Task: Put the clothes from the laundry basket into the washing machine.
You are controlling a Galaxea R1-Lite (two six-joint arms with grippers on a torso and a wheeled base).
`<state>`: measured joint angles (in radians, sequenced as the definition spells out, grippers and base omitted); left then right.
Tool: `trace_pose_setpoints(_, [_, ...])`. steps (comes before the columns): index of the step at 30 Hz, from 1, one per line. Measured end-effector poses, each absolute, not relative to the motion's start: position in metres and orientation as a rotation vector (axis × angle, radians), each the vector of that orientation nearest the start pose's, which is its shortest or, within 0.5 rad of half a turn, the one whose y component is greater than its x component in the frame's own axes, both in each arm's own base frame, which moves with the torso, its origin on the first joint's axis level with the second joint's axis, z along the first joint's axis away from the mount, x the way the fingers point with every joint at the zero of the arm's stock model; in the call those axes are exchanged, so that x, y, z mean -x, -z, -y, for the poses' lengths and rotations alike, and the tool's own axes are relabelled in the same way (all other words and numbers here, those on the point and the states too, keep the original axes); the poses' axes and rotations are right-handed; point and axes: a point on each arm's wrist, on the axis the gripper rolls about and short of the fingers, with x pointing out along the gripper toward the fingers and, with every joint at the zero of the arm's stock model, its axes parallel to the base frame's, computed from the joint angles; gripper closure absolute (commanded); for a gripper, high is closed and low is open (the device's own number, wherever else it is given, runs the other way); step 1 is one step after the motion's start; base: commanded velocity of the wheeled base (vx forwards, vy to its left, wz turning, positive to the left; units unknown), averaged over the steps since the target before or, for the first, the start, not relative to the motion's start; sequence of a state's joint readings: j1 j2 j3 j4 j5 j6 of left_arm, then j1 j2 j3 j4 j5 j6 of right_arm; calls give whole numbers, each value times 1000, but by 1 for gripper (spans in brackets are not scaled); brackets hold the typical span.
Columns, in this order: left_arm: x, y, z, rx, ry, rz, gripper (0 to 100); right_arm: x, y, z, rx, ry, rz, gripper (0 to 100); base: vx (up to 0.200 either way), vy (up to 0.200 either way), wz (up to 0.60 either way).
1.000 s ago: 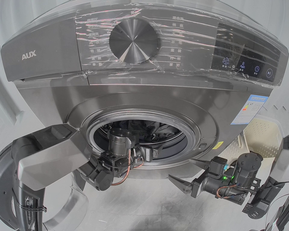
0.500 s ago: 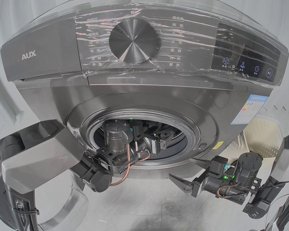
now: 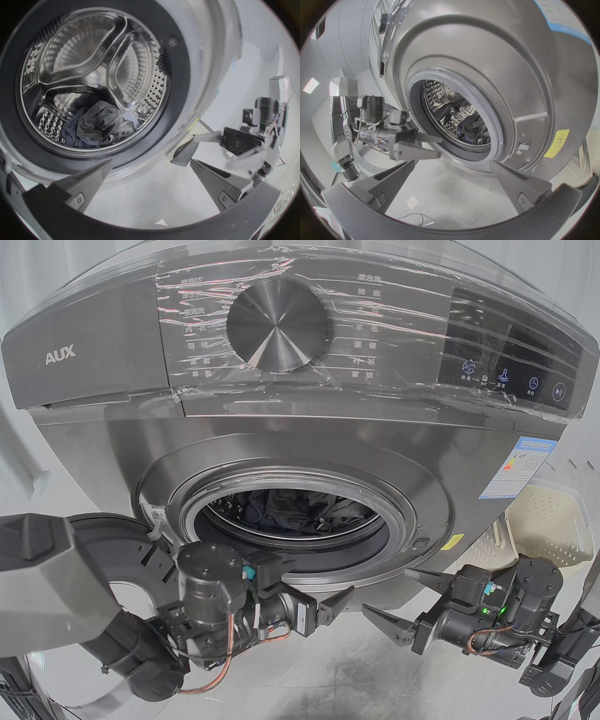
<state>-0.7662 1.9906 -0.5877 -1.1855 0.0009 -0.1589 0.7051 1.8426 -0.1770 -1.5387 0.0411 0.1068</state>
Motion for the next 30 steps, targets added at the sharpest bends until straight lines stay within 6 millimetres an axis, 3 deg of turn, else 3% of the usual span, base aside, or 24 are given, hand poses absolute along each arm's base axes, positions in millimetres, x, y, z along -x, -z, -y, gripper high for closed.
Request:
trace_pose_setpoints(8, [-187,-111,200,94,730,-142,0,-159,-111,-140,-70,-713,-112,0,0,0,0])
trace_pose_setpoints(16, [-153,-117,166,54,707,-95,0,-137,-130,-112,-98,-662,-37,0,0,0,0])
trace_pose_setpoints(19, [-145,-123,155,61,682,-71,0,-133,-136,-103,-105,-636,-17,0,0,0,0])
trace_pose_setpoints(30, [-134,-139,105,85,527,13,0,-121,-148,-71,-107,-506,15,0,-200,0,0])
